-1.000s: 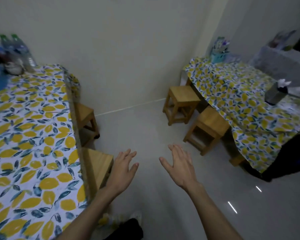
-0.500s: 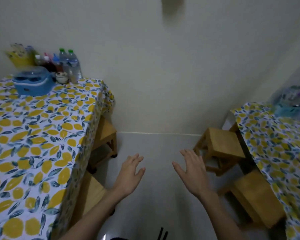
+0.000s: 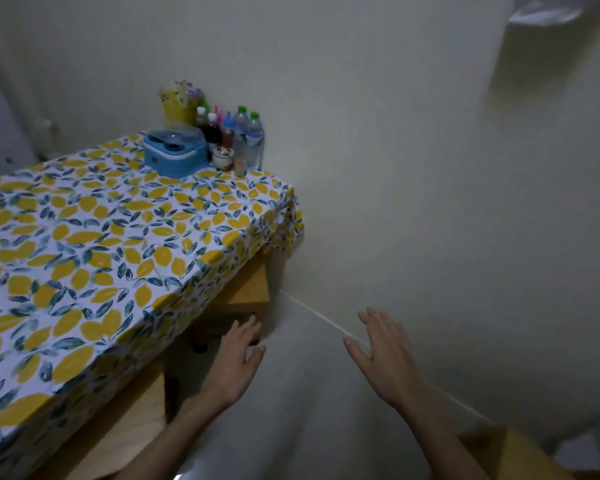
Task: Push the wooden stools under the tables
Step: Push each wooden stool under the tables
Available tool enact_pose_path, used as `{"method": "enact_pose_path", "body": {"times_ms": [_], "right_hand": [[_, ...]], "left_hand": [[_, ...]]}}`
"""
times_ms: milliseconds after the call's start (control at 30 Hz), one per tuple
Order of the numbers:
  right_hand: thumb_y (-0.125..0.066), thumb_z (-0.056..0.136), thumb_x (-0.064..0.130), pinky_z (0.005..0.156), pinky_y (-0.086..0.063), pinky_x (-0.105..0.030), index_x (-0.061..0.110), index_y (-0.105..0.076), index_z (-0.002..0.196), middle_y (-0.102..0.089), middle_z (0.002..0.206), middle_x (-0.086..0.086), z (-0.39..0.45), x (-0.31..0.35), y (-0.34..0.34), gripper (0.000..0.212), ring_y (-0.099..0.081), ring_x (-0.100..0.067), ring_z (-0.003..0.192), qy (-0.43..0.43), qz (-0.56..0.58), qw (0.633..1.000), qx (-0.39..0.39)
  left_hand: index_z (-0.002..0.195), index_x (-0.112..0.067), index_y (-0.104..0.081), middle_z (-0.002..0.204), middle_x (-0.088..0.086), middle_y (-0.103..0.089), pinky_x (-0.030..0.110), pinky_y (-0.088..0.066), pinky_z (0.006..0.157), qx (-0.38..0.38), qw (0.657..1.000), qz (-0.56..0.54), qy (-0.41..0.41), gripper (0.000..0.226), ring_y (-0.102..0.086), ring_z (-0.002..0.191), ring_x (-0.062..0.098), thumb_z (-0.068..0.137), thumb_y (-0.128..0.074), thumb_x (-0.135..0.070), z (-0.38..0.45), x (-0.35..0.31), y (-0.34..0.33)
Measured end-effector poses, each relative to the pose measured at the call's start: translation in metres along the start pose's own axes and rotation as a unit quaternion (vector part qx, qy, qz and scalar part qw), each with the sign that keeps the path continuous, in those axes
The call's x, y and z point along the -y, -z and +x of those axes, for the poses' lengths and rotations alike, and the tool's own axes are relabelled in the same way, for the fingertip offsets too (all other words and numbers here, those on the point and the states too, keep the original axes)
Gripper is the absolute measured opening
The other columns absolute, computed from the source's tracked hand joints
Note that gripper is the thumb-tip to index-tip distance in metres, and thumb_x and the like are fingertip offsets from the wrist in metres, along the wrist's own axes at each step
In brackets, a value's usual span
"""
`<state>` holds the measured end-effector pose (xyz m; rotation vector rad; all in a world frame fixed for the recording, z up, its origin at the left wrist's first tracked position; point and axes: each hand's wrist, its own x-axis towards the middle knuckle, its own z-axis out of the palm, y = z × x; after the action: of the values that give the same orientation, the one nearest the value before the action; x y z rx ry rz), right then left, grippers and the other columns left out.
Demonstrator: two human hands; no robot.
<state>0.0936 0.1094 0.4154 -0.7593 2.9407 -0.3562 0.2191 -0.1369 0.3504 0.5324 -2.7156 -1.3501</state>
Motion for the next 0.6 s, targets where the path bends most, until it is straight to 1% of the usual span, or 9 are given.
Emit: {"method": "enact_pose_path", "body": {"times_ms": [67, 167, 200, 267, 367, 433, 467, 500, 600], "right_hand": [[-0.006, 0.074, 0.082, 0.121, -0.004, -0.038, 0.022, -0.032, 0.148, -0.027, 0.158, -0.001, 0.044, -0.012, 0.000, 0.098, -0.016, -0.019, 0.148, 0.042, -0.001, 0.999, 0.029], [0.006, 0.069, 0.088, 0.119, 0.002, -0.034, 0.023, -0.028, 0.149, -0.022, 0.160, 0.001, 0.106, -0.018, -0.014, 0.109, -0.011, -0.017, 0.149, 0.104, -0.002, 0.992, 0.072], [0.012, 0.066, 0.088, 0.119, 0.003, -0.034, 0.024, -0.027, 0.149, -0.021, 0.160, 0.001, 0.124, -0.017, -0.021, 0.112, -0.010, -0.016, 0.149, 0.124, -0.001, 0.989, 0.086], [0.015, 0.065, 0.086, 0.119, 0.003, -0.033, 0.023, -0.026, 0.150, -0.019, 0.161, 0.001, 0.163, -0.013, -0.038, 0.113, -0.009, -0.016, 0.149, 0.162, 0.002, 0.980, 0.113], [0.007, 0.072, 0.084, 0.119, 0.000, -0.034, 0.018, -0.033, 0.148, -0.027, 0.158, -0.003, 0.220, -0.007, -0.070, 0.109, -0.016, -0.018, 0.148, 0.218, 0.005, 0.964, 0.155], [-0.008, 0.080, 0.081, 0.118, -0.005, -0.036, 0.014, -0.040, 0.144, -0.034, 0.155, -0.006, 0.254, -0.005, -0.096, 0.099, -0.024, -0.021, 0.146, 0.242, -0.001, 0.955, 0.169], [-0.017, 0.083, 0.076, 0.118, -0.008, -0.036, 0.012, -0.042, 0.143, -0.037, 0.153, -0.007, 0.271, -0.003, -0.109, 0.091, -0.026, -0.022, 0.145, 0.249, -0.003, 0.953, 0.175], [-0.022, 0.083, 0.071, 0.118, -0.009, -0.037, 0.012, -0.042, 0.143, -0.036, 0.154, -0.008, 0.287, -0.001, -0.123, 0.086, -0.026, -0.023, 0.145, 0.256, -0.007, 0.949, 0.183], [-0.016, 0.080, 0.069, 0.120, -0.004, -0.035, 0.014, -0.031, 0.149, -0.025, 0.159, -0.005, 0.333, 0.004, -0.168, 0.089, -0.016, -0.019, 0.148, 0.287, -0.020, 0.931, 0.226]], "left_hand": [[0.144, -0.026, -0.034, 0.156, -0.011, -0.019, 0.042, -0.008, 0.119, -0.041, 0.998, -0.010, 0.036, 0.049, -0.006, 0.147, 0.016, 0.097, -0.043, -0.038, 0.014, -0.004, -0.009], [0.145, -0.029, -0.031, 0.152, -0.018, -0.015, 0.038, -0.002, 0.118, -0.070, 0.993, -0.005, 0.092, 0.051, -0.001, 0.145, 0.010, 0.097, -0.041, -0.042, 0.031, -0.001, -0.021], [0.145, -0.030, -0.029, 0.151, -0.020, -0.013, 0.036, 0.000, 0.117, -0.077, 0.992, -0.004, 0.104, 0.051, 0.001, 0.143, 0.007, 0.097, -0.041, -0.042, 0.038, 0.003, -0.025], [0.146, -0.031, -0.028, 0.151, -0.022, -0.010, 0.034, 0.004, 0.116, -0.090, 0.989, -0.003, 0.119, 0.051, 0.005, 0.143, 0.005, 0.097, -0.040, -0.042, 0.056, 0.013, -0.032], [0.147, -0.030, -0.025, 0.153, -0.019, -0.008, 0.030, 0.007, 0.114, -0.099, 0.985, -0.003, 0.141, 0.052, 0.008, 0.143, 0.005, 0.098, -0.039, -0.041, 0.093, 0.041, -0.043], [0.148, -0.028, -0.025, 0.154, -0.017, -0.007, 0.031, 0.007, 0.114, -0.088, 0.983, -0.002, 0.162, 0.054, 0.008, 0.145, 0.009, 0.098, -0.039, -0.042, 0.120, 0.062, -0.053], [0.148, -0.027, -0.025, 0.154, -0.016, -0.006, 0.032, 0.006, 0.114, -0.084, 0.981, -0.004, 0.173, 0.056, 0.007, 0.146, 0.011, 0.097, -0.037, -0.045, 0.133, 0.073, -0.058], [0.148, -0.027, -0.025, 0.155, -0.015, -0.006, 0.033, 0.005, 0.115, -0.082, 0.979, -0.005, 0.186, 0.059, 0.007, 0.146, 0.013, 0.094, -0.034, -0.050, 0.147, 0.084, -0.064], [0.149, -0.024, -0.023, 0.155, -0.012, -0.004, 0.032, 0.005, 0.114, -0.072, 0.976, 0.002, 0.204, 0.078, 0.008, 0.145, 0.013, 0.081, -0.017, -0.063, 0.189, 0.122, -0.086]]}}
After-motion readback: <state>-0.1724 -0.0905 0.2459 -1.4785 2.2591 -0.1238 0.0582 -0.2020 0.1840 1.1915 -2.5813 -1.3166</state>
